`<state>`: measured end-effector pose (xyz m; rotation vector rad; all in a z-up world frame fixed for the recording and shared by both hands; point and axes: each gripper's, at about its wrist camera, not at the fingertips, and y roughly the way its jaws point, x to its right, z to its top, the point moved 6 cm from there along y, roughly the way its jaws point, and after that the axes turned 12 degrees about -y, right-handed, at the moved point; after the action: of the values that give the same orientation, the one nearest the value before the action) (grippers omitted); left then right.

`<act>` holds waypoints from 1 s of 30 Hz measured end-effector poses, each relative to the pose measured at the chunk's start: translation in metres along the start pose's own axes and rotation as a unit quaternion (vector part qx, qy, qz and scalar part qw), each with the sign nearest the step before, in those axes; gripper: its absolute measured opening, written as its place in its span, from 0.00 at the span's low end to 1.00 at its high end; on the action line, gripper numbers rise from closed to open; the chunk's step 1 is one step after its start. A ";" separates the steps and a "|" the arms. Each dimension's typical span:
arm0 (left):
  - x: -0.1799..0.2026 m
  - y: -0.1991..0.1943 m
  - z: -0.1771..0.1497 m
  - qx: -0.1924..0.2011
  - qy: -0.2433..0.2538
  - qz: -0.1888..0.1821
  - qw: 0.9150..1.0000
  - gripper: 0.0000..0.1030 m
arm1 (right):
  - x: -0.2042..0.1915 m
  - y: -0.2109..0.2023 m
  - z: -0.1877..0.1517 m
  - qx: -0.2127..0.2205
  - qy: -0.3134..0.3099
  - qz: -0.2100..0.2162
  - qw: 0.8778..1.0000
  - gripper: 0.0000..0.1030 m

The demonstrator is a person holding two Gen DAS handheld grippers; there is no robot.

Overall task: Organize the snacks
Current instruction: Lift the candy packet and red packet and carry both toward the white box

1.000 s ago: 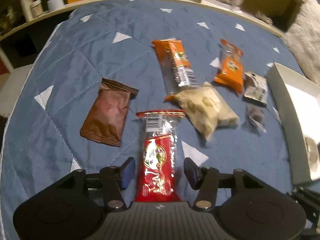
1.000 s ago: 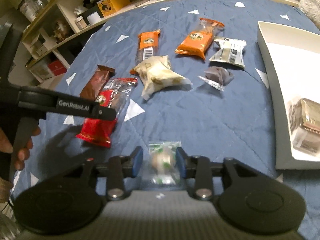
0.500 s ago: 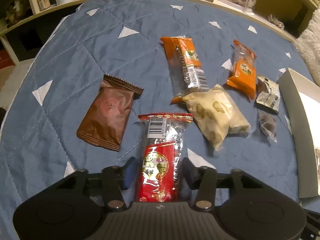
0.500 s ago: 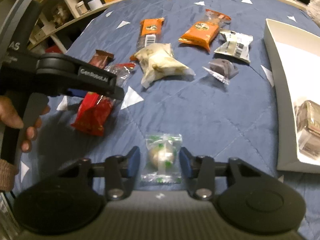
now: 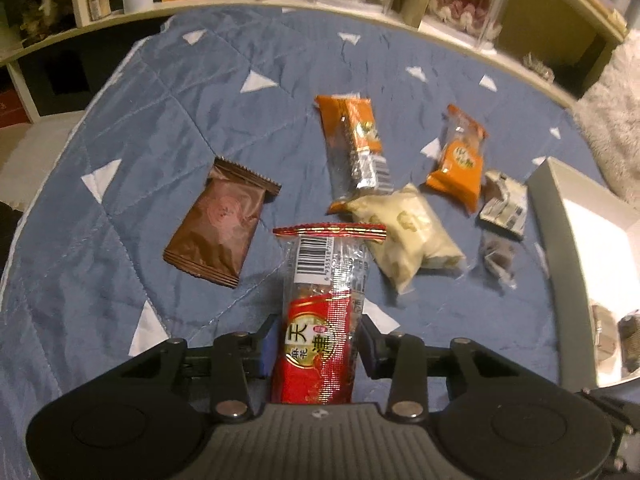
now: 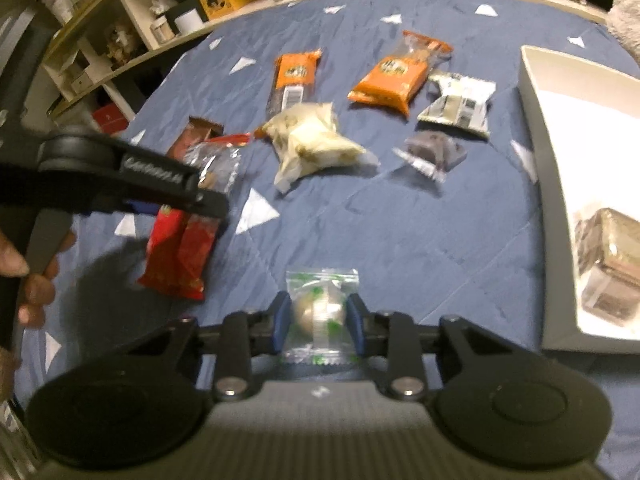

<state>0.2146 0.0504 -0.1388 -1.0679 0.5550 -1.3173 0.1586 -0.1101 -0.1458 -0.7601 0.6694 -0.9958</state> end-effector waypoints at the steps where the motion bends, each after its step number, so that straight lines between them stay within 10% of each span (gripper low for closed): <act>1: 0.000 -0.005 0.000 0.005 -0.002 -0.004 1.000 0.41 | 0.002 -0.004 0.002 0.006 0.002 -0.002 1.000 0.35; 30: 0.108 -0.094 -0.011 0.087 0.009 -0.134 0.987 0.41 | 0.083 -0.120 0.036 0.113 0.010 -0.087 0.990 0.35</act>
<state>0.1831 -0.0458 -0.0378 -1.0103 0.3092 -1.5813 0.1620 -0.2172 -0.0408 -0.6150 0.5027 -1.2172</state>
